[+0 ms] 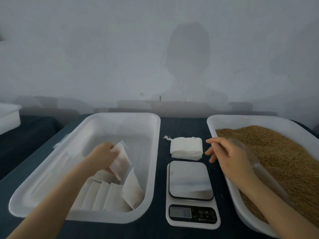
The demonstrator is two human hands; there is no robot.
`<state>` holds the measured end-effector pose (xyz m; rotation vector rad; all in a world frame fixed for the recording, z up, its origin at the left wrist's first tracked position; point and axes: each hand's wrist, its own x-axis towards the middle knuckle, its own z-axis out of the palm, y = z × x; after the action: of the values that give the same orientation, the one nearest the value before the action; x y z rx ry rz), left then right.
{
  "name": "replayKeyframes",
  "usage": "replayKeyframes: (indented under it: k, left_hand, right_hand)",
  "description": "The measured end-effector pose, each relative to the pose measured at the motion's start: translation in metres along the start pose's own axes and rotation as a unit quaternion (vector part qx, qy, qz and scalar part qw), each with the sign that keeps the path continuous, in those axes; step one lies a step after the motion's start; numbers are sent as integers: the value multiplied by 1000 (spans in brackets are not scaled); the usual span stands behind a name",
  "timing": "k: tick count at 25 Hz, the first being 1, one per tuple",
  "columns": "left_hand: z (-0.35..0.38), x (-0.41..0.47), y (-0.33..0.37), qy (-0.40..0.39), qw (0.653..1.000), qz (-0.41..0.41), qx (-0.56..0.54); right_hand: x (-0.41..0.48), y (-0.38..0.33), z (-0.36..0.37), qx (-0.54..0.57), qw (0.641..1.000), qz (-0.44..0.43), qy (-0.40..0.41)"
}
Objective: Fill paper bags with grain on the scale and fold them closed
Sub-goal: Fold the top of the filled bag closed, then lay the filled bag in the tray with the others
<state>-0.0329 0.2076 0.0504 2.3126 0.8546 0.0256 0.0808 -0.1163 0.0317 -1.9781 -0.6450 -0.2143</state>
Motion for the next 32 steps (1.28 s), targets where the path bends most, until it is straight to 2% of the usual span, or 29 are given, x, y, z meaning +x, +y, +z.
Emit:
replayKeyframes:
  k: [2,5,7,9,11,12,14,16,18,19,21,23,25,27,29,32]
  left_hand:
    - [6,1,-14,-31,999,-43,-6]
    - [3,-2,-24,-55,990,-99,-88]
    - [-1,-1,-27,-57,989,-115,-79]
    - [-4,3,-29,-77,991,-108,36]
    - [-5,5,-27,-106,970,-98,194]
    - [-5,6,-24,-110,962,-89,233]
    - [-3,5,-8,-67,951,-50,297]
    - [6,4,19,56,929,22,366]
    - [29,5,59,150,913,114,363]
    - [43,7,82,163,905,172,353]
    - [81,15,123,133,878,275,369]
    - [119,32,149,51,863,312,395]
    - [148,53,157,-53,858,286,423]
    - [165,71,156,-120,852,235,453]
    - [172,82,155,-121,851,227,458]
    - [173,84,153,-89,846,270,450]
  right_hand:
    - [1,1,0,0,1000,0,4]
    - [1,2,2,-4,1000,2,3]
    - [1,2,2,-5,1000,3,1]
    - [1,2,2,-2,1000,3,4]
    - [1,1,2,0,1000,5,6]
    - [1,1,1,0,1000,7,6]
    - [1,0,1,-1,1000,10,11]
    - [2,0,0,-10,1000,13,21]
    - [3,2,-2,-22,999,27,35]
    - [4,3,-2,-28,998,38,41]
    - [5,5,-3,-36,997,54,49]
    - [6,6,-4,-41,996,63,56]
    - [7,6,-5,-41,995,63,59]
    - [6,6,-5,-33,996,59,61]
    - [7,7,-5,-30,996,49,64]
    - [10,10,-4,-17,996,49,66]
